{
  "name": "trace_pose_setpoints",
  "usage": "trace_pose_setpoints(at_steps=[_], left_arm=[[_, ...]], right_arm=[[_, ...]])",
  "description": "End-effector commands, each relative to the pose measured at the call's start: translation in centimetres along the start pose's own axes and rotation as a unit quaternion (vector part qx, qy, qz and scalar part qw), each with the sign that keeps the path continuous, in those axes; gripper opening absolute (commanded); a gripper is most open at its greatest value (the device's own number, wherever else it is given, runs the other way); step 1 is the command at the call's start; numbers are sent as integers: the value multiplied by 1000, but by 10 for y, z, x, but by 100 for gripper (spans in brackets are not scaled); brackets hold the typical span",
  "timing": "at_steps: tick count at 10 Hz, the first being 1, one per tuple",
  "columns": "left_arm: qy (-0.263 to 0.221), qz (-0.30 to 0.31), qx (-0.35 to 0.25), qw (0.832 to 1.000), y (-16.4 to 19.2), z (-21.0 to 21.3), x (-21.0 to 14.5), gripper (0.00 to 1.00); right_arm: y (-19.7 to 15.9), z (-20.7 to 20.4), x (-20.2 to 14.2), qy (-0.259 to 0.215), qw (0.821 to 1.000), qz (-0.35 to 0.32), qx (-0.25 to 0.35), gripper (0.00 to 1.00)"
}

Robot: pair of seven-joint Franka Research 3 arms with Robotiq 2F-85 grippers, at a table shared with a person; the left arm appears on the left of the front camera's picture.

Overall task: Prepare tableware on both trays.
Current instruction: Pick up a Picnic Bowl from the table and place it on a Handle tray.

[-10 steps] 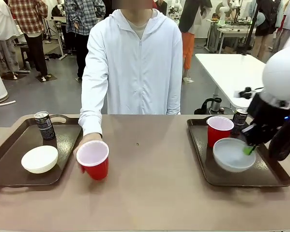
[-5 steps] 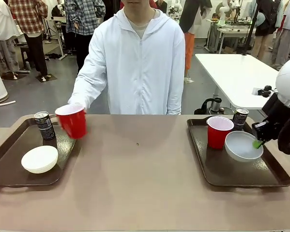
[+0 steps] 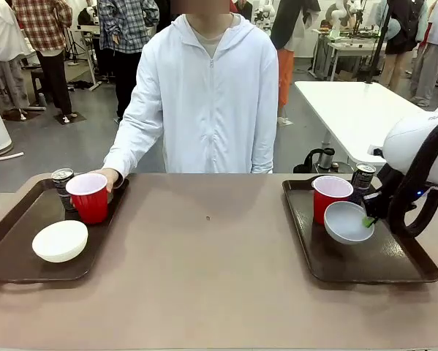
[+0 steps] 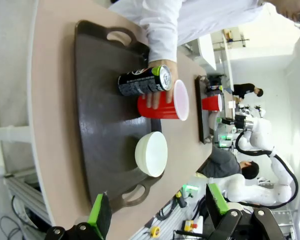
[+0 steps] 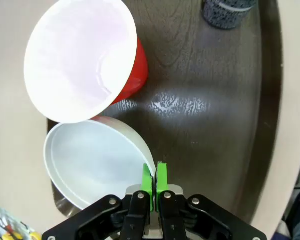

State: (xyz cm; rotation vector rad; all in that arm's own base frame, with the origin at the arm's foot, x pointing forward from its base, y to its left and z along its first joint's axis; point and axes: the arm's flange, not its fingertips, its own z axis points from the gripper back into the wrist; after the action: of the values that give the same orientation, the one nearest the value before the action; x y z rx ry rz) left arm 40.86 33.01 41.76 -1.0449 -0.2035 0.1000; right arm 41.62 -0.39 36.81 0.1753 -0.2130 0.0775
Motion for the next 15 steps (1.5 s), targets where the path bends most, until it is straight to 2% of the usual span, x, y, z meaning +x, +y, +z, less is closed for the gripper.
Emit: trace_pose_setpoints(at_steps=[1,5,6,7,9,11,12,15], left_arm=[[-5,0,-4,1000,-2,0,-2,100],[-5,0,-4,1000,-2,0,-2,100],[-5,0,-4,1000,-2,0,-2,100],[-5,0,-4,1000,-2,0,-2,100],[-5,0,-4,1000,-2,0,-2,100],[-5,0,-4,1000,-2,0,-2,100],[-5,0,-4,1000,-2,0,-2,100],[-5,0,-4,1000,-2,0,-2,100]], right_arm=[[8,-26,-27,6,1000,-1,8,0],[12,-34,-25,47,999,8,6,0],[13,-33,-25,53,999,9,11,21],[13,-30,-25,56,998,8,12,64],[13,-22,-25,61,998,5,10,100],[16,-9,-27,53,998,13,17,100],[17,-2,-30,53,998,17,18,60],[30,33,-45,58,998,19,0,90]])
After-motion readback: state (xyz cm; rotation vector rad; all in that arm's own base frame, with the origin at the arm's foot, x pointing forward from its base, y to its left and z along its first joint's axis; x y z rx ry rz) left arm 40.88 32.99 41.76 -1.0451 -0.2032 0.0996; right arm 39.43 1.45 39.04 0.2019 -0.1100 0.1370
